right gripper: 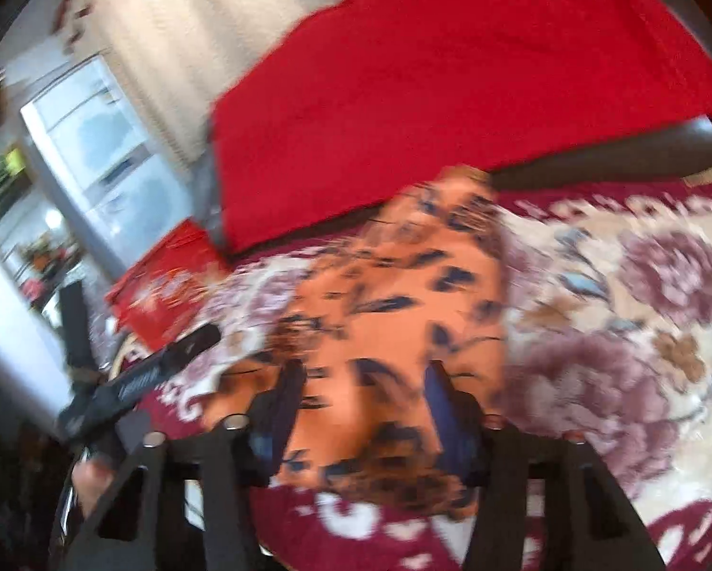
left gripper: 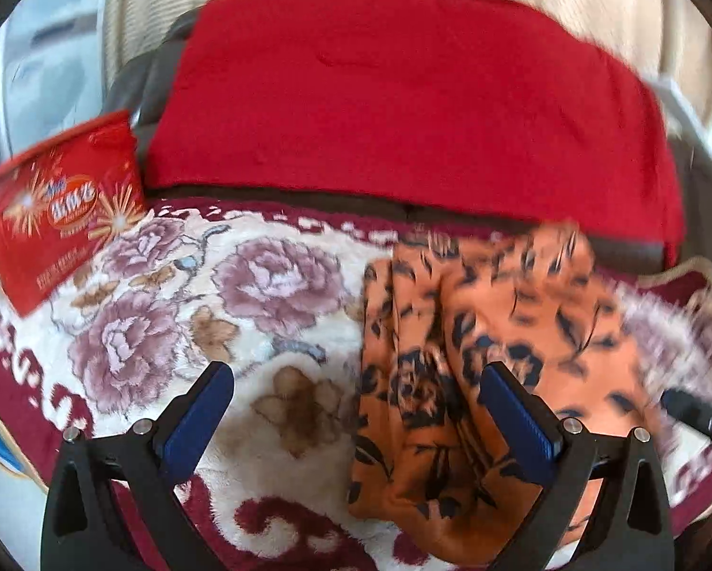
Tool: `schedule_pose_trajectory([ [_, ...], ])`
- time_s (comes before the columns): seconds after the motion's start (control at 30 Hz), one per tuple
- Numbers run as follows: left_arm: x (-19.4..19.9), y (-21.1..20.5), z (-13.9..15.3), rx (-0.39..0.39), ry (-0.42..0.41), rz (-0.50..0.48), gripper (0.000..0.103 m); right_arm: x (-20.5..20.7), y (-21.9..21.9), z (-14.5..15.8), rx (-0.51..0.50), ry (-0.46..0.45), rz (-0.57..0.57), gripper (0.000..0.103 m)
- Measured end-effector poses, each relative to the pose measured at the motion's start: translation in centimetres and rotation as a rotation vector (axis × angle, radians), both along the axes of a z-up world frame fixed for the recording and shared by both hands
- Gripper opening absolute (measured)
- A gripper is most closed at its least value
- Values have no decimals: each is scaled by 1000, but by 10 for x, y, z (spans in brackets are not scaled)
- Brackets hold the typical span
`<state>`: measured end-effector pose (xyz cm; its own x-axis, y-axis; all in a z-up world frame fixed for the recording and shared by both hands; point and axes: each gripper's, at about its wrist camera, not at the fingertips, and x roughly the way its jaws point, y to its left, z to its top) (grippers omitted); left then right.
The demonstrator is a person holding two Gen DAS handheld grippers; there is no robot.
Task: Fold small clothes
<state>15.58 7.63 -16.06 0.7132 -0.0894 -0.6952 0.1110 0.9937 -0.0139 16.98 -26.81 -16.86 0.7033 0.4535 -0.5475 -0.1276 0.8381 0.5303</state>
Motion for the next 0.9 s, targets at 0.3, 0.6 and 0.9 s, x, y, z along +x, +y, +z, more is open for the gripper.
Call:
schedule_pose_trajectory([
  [0.3,21,-17,-45,237,135,58,103,35,1,-28,-16,121,10,39],
  [0.6,21,-23,-48,248,121,56,103,115,-9,-11,11,166,-103,70],
  [0.9,20,-23,-48,239,115,47,103,139,-6,-36,-92,235,-121,58],
])
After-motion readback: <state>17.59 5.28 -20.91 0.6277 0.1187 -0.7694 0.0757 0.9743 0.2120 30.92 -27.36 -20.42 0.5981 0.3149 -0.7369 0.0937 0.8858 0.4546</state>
